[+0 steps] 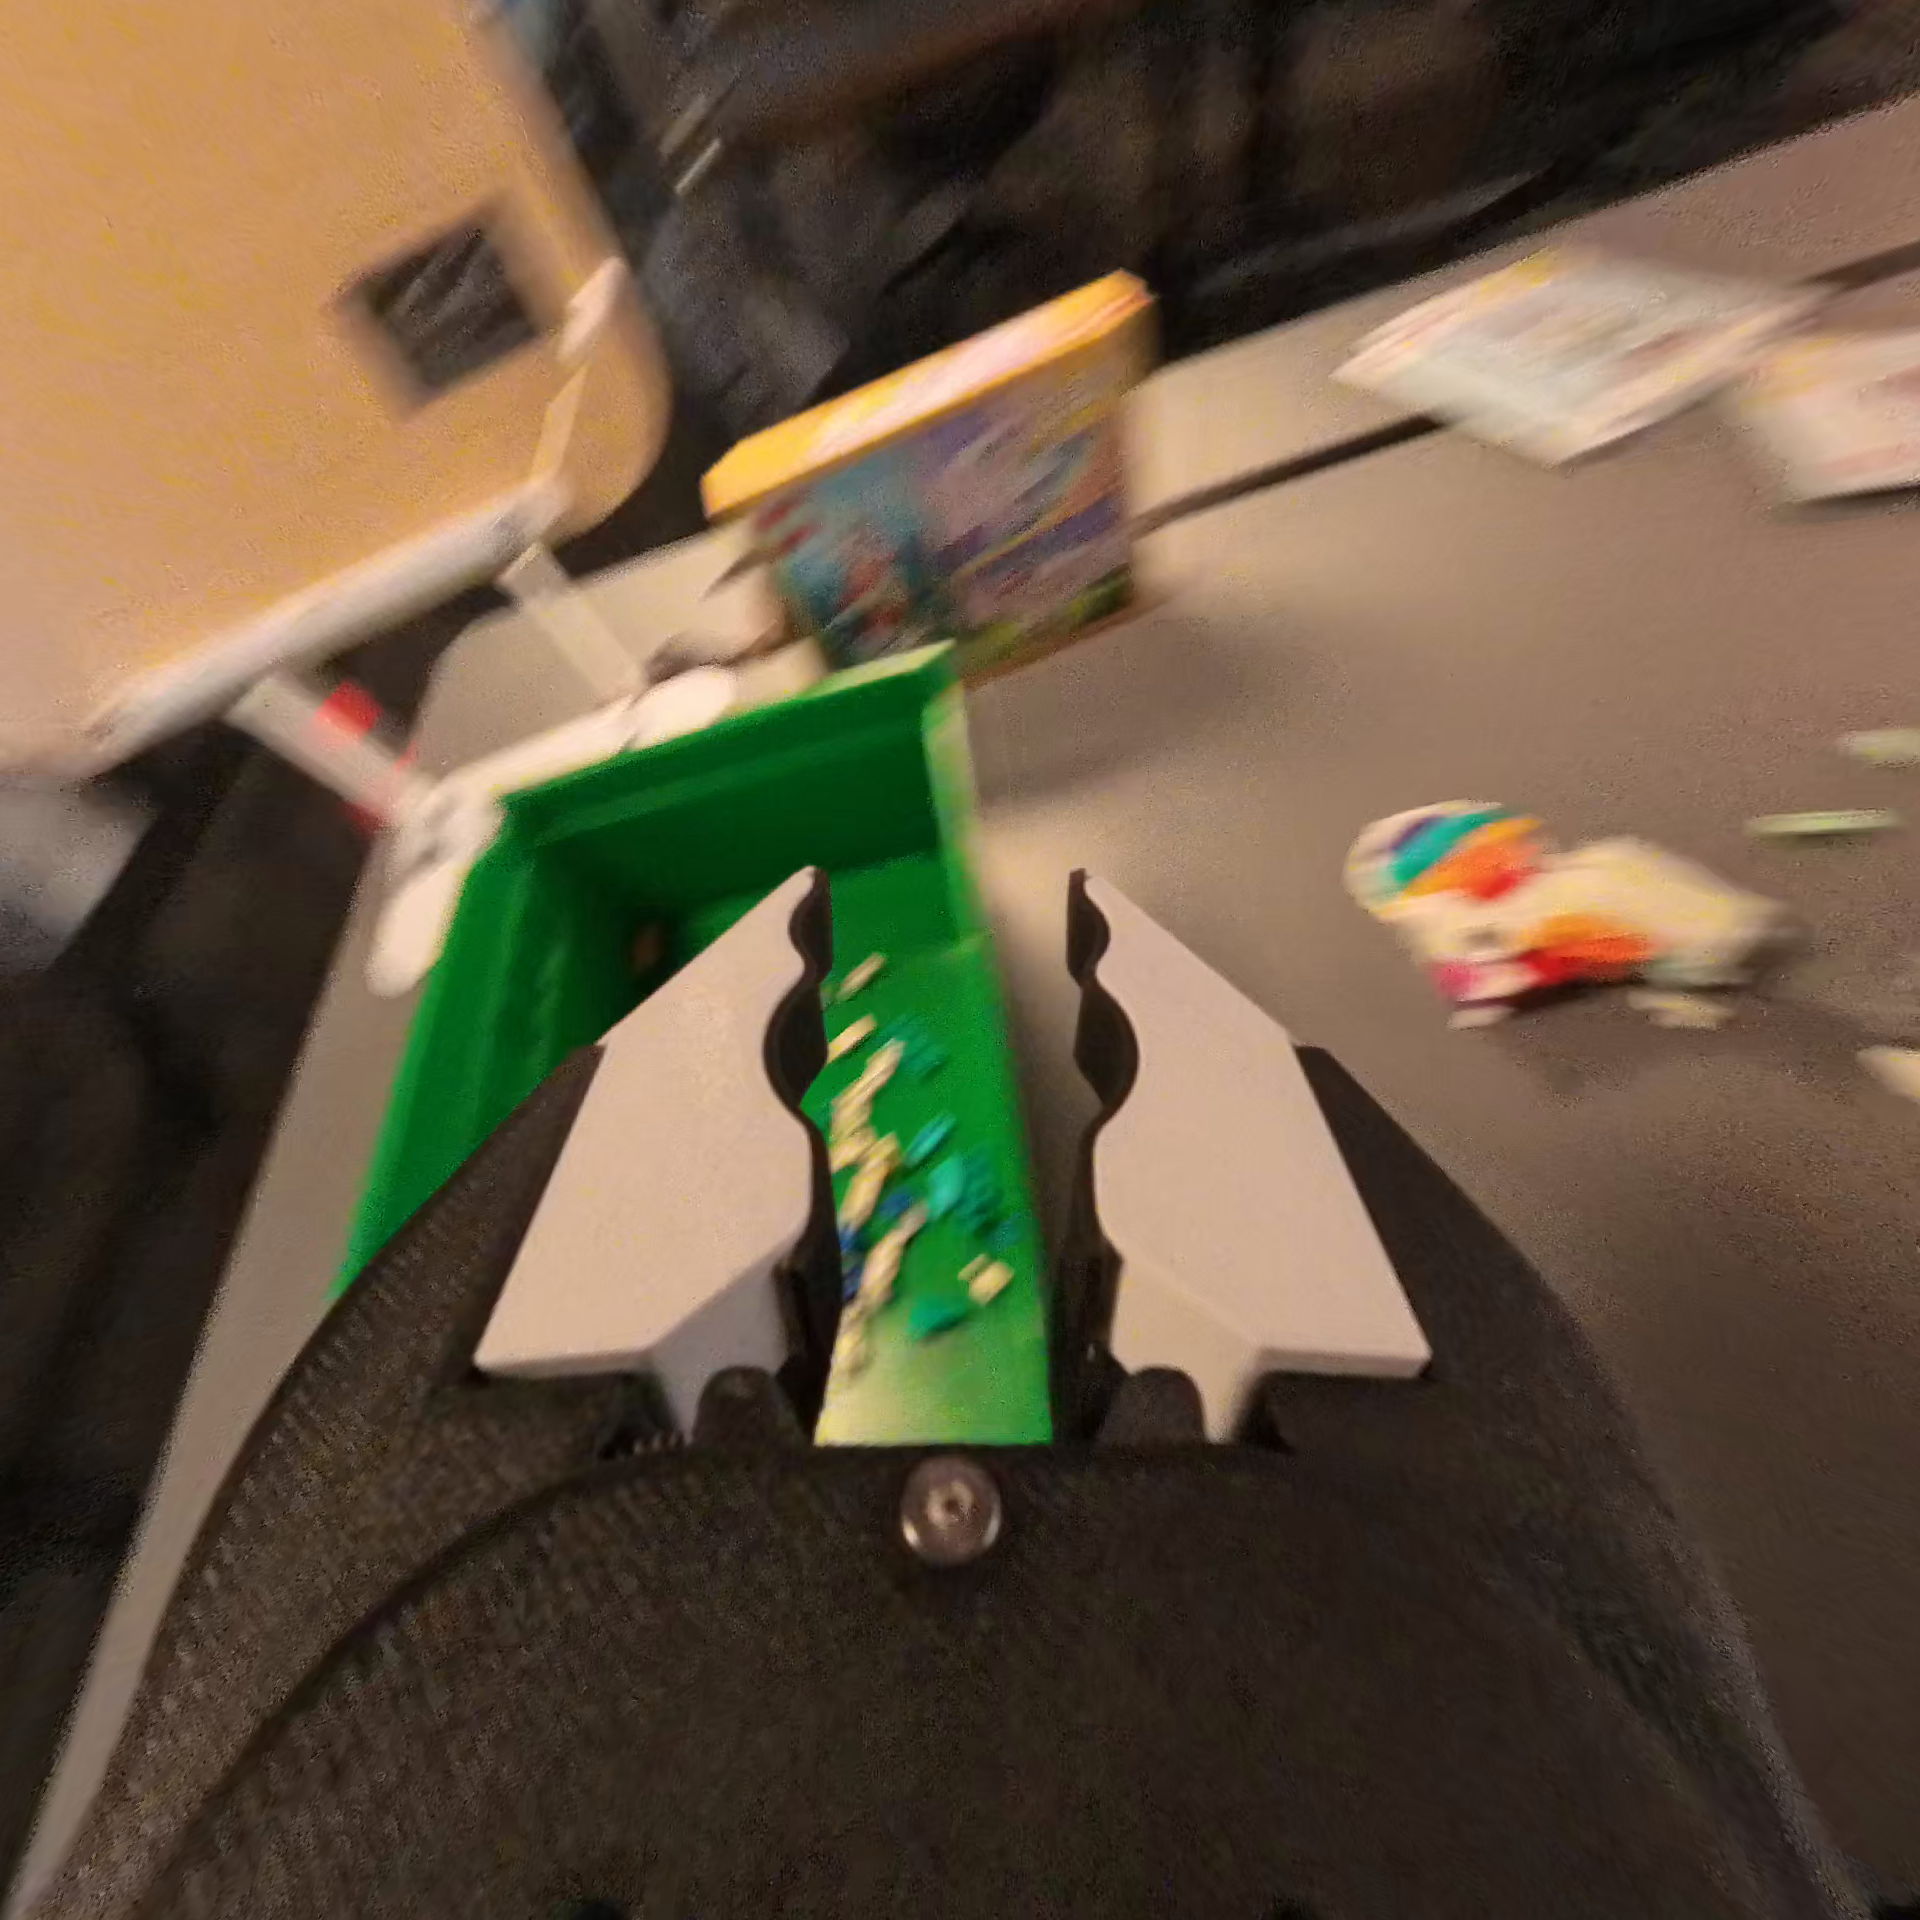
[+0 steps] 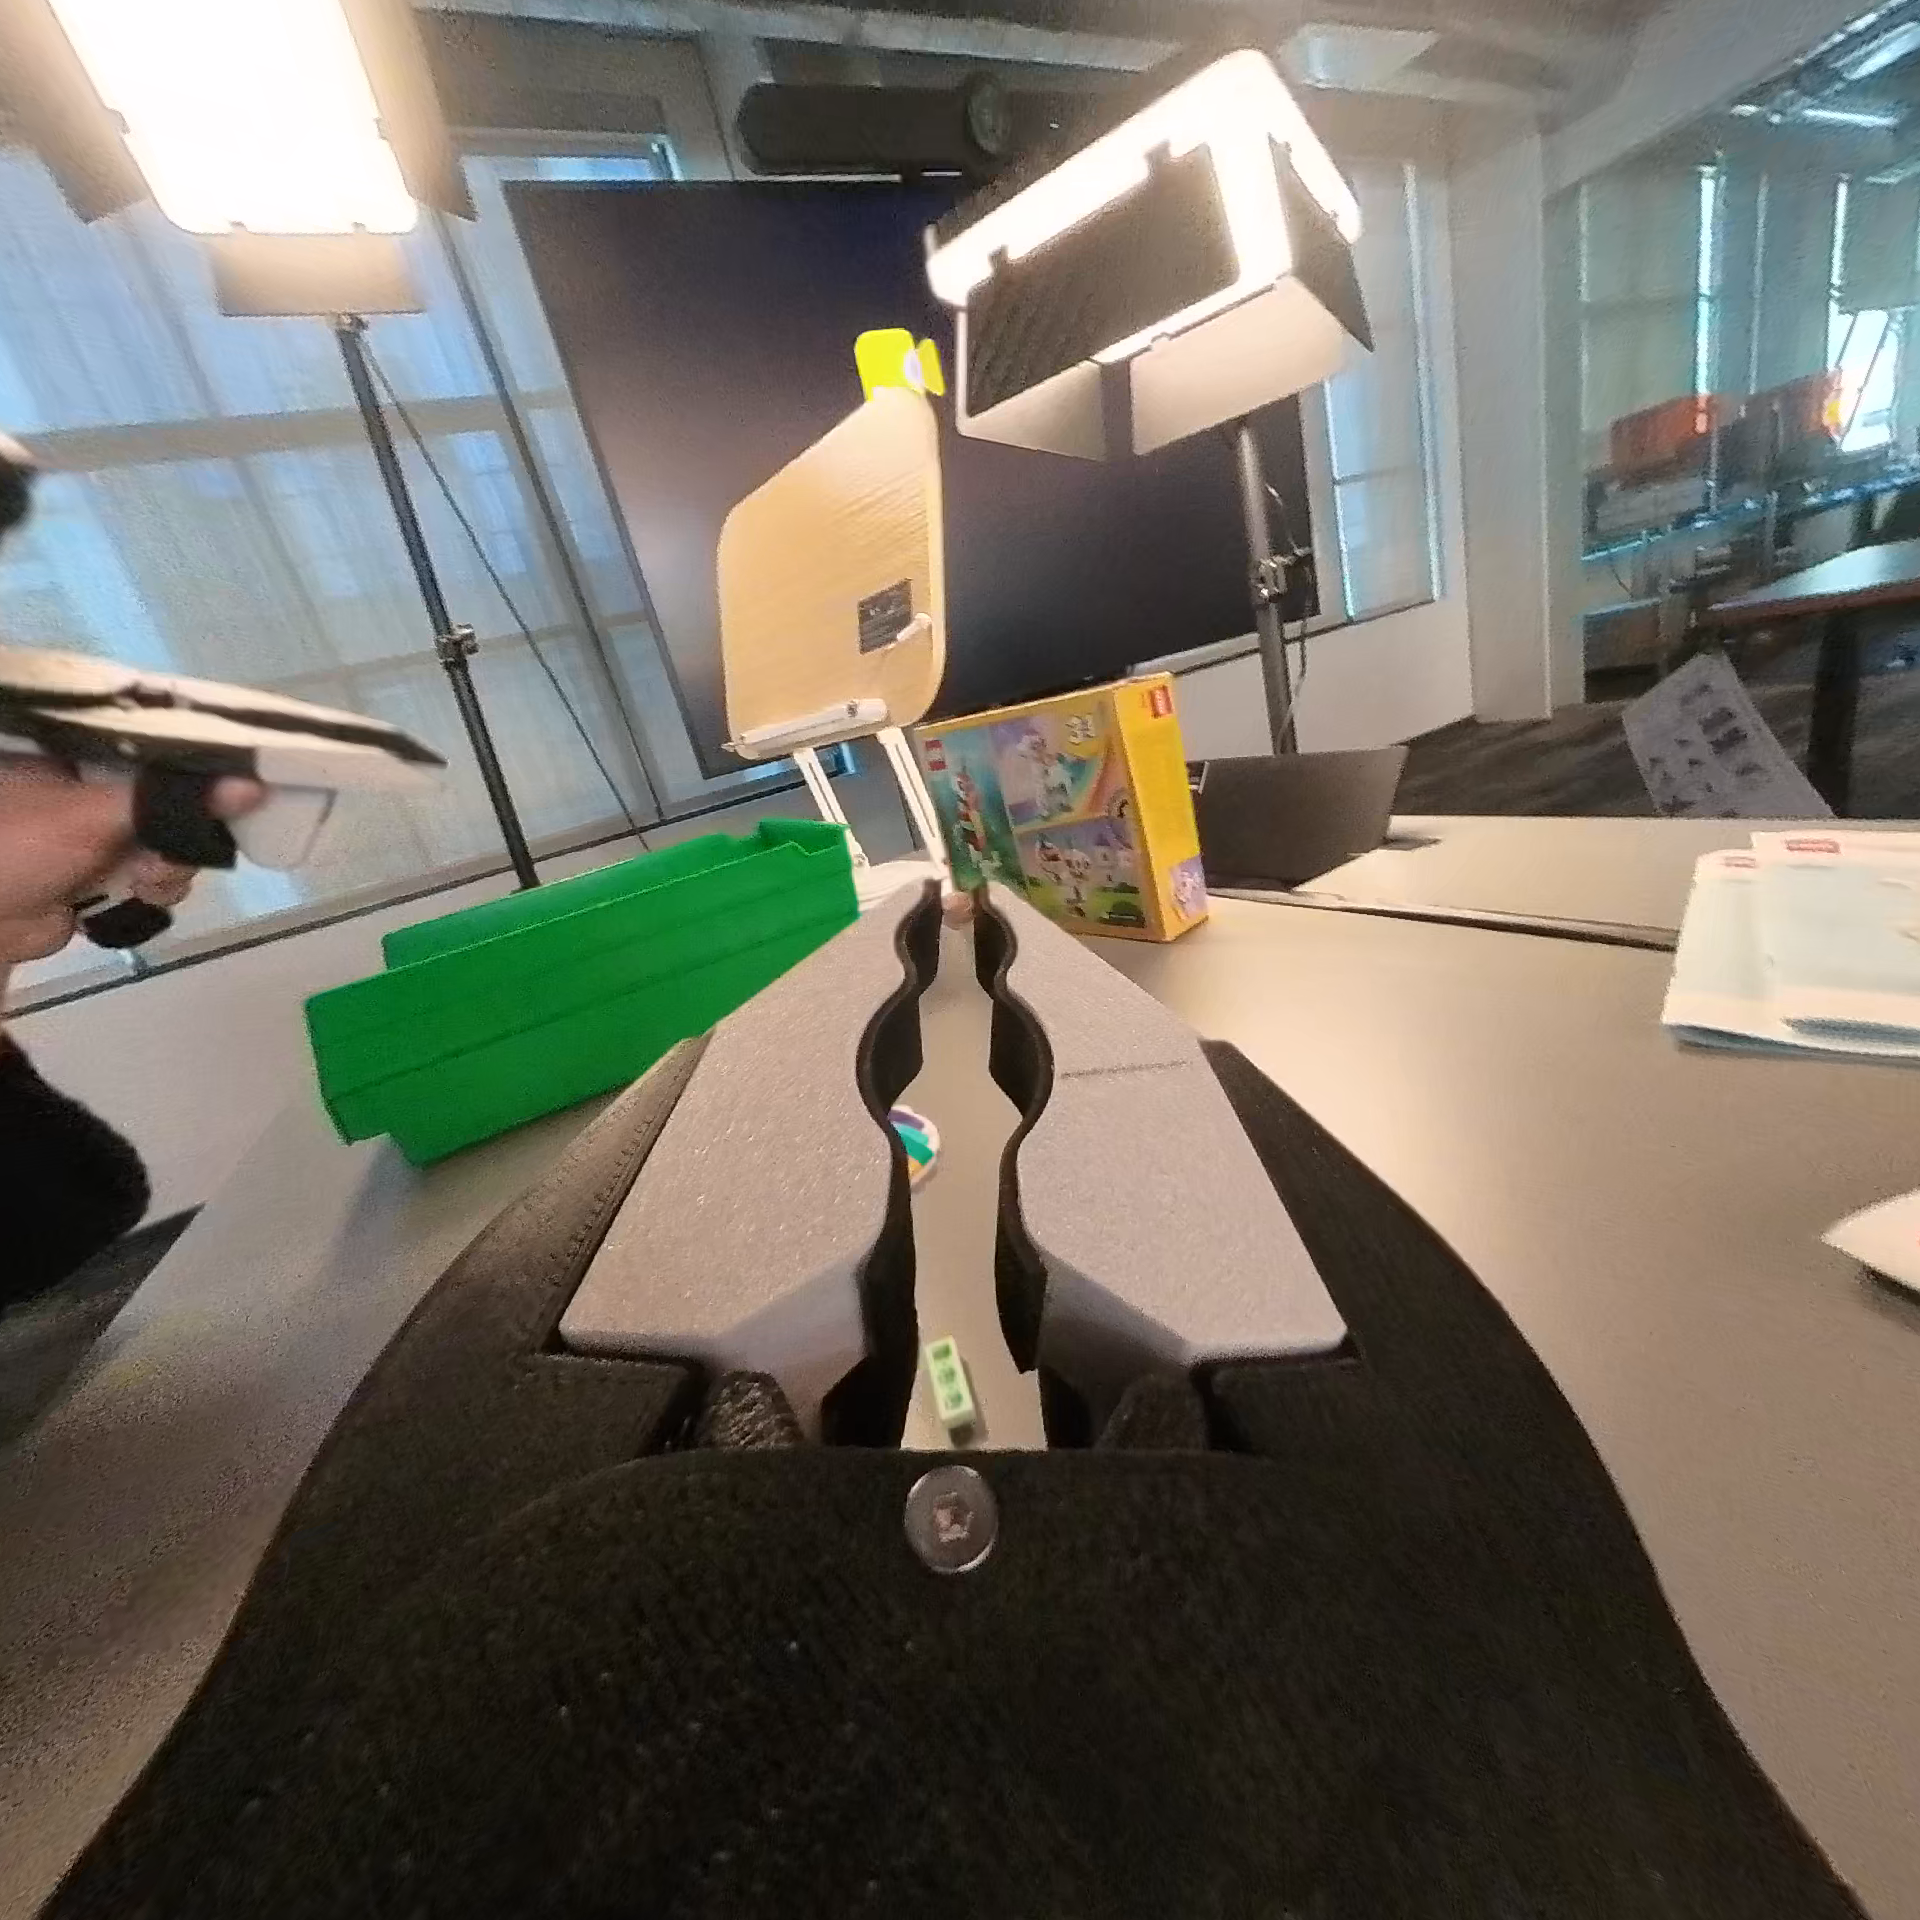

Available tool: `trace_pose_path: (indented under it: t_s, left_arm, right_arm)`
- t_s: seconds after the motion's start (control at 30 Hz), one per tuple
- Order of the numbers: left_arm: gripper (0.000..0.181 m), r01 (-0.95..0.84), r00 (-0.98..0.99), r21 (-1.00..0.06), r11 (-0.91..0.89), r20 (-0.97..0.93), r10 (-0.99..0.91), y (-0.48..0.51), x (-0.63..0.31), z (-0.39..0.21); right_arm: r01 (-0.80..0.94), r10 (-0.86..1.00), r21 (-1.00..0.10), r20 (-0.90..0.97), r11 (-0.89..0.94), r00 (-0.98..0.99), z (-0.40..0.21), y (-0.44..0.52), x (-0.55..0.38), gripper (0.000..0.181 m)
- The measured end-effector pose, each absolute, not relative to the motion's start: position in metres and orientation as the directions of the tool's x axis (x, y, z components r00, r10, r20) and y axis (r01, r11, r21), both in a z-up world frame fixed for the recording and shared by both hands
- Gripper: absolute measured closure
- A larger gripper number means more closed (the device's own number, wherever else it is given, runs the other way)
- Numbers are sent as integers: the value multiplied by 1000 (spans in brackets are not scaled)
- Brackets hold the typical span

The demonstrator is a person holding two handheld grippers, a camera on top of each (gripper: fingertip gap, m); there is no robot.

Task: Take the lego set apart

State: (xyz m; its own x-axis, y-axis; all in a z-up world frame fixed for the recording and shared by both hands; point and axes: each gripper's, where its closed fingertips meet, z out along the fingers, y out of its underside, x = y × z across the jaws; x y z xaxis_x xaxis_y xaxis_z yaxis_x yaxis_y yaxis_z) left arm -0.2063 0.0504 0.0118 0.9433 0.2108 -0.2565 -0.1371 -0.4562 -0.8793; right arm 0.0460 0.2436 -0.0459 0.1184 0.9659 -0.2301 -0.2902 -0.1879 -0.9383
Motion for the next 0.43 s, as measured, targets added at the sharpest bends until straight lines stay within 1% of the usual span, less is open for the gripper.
trace_pose_path:
  t_s: [0.07,0.1,0.17,0.23,0.3,0.43]
  left_arm:
    - [139,-256,963,-917,-306,-269,-2,70,-145,27]
    - [141,-303,953,-918,-254,-290,-90,77,-118,28]
    - [143,-338,928,-920,-200,-290,-235,92,-73,20]
    - [144,-301,904,-933,-198,-213,-371,104,-36,3]
    - [144,-225,882,-948,-225,-100,-460,116,-11,-11]
    - [147,-35,831,-948,-315,148,-536,139,11,-29]
  right_arm:
    - [-286,983,-952,-147,-110,111,-41,233,44,178]
    - [-284,991,-958,-81,-47,111,-38,227,43,178]
    - [-279,988,-954,75,110,135,-31,213,43,178]
    - [-266,957,-924,236,275,169,-26,200,43,178]
    - [-243,913,-884,360,400,192,-24,188,40,178]
    - [-202,862,-838,485,507,149,-30,168,31,177]
